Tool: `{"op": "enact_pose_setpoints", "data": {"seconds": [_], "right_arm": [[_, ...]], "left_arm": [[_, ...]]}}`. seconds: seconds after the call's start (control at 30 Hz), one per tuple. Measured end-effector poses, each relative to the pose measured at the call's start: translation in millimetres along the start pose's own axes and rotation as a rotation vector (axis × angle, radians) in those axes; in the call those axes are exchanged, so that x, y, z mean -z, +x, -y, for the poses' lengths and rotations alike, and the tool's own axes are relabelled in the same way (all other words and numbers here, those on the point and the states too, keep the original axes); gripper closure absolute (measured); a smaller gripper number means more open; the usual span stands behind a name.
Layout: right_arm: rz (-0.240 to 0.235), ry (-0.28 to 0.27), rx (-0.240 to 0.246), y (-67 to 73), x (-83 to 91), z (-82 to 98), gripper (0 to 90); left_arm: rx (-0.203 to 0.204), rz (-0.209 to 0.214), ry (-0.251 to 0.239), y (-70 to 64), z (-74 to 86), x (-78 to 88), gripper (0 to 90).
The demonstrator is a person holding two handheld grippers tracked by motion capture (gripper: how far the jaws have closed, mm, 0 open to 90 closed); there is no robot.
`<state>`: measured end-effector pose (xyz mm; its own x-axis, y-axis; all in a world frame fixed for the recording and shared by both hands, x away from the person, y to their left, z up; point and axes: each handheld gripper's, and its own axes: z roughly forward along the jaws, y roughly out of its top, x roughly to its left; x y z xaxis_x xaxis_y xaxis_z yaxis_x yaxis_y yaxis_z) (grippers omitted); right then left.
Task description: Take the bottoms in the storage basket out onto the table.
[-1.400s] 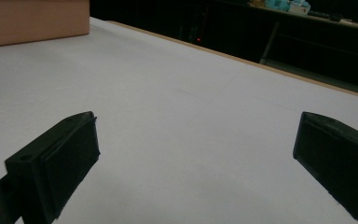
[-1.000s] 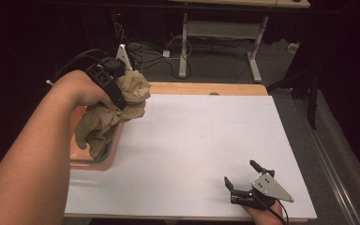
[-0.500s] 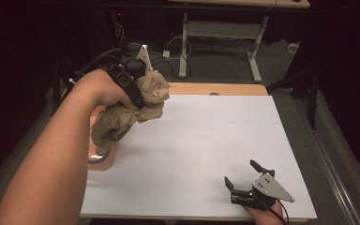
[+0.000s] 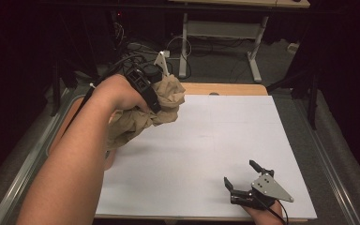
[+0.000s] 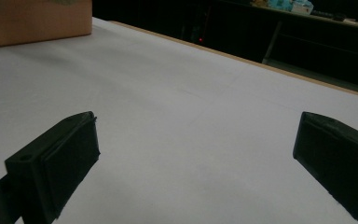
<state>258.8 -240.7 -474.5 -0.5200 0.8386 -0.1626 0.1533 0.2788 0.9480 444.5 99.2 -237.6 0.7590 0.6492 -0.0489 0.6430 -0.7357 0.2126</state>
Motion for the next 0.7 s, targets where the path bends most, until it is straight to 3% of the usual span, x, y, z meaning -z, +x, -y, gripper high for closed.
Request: {"op": "enact_pose_setpoints", "data": {"seconds": [0.7], "right_arm": [[0.000, -0.003, 0.000, -0.2, -0.1, 0.1, 0.9]], "left_arm": [[-0.053, 0.036, -0.017, -12.8, -23.3, -35.2, 57.1]]}}
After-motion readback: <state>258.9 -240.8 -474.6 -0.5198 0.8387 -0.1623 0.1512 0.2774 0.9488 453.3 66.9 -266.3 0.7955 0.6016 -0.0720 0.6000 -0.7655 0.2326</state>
